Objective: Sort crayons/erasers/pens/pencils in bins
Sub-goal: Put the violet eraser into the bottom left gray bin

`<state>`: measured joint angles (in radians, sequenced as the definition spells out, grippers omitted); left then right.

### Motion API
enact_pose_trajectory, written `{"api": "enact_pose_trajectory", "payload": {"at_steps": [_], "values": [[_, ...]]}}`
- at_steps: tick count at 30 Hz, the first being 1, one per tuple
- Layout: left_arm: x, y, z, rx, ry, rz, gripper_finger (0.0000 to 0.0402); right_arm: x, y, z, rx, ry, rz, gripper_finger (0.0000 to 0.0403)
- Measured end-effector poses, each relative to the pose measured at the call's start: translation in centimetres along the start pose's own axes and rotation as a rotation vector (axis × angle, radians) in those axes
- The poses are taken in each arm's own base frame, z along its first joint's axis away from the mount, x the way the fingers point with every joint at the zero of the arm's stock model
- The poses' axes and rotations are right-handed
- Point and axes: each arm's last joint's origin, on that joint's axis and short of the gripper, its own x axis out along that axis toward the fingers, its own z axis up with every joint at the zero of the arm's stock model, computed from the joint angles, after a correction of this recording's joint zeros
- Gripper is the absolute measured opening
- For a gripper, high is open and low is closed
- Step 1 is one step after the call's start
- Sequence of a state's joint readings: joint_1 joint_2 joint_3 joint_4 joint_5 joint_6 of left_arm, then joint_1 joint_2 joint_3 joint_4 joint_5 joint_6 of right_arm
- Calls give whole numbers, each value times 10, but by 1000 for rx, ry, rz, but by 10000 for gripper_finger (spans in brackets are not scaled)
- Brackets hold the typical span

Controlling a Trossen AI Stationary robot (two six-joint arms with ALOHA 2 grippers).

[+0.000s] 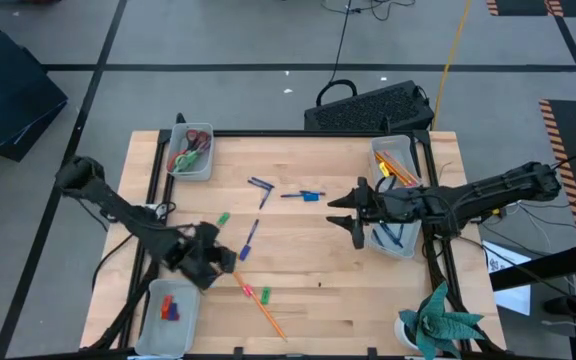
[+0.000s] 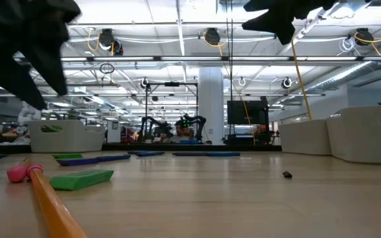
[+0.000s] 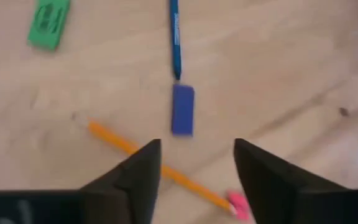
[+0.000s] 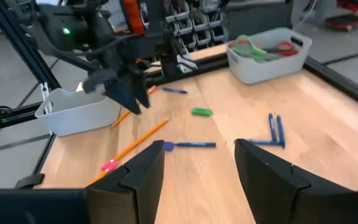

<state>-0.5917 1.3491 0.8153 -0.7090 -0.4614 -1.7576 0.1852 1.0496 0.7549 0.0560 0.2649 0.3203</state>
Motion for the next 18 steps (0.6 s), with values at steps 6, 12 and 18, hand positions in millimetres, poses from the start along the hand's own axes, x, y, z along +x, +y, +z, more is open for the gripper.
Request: {"api": "enact_pose_trajectory", "payload": {"at_steps": [6, 12, 18], "values": [[42, -5, 15, 14, 124, 90, 279, 0, 0, -1, 43, 3, -1, 187], [76, -10, 16, 23, 179, 115, 277, 0, 0, -1, 45, 3, -1, 187], [93, -6, 16, 26, 174, 191, 240, 0, 0, 0, 51, -14, 5, 187]]}}
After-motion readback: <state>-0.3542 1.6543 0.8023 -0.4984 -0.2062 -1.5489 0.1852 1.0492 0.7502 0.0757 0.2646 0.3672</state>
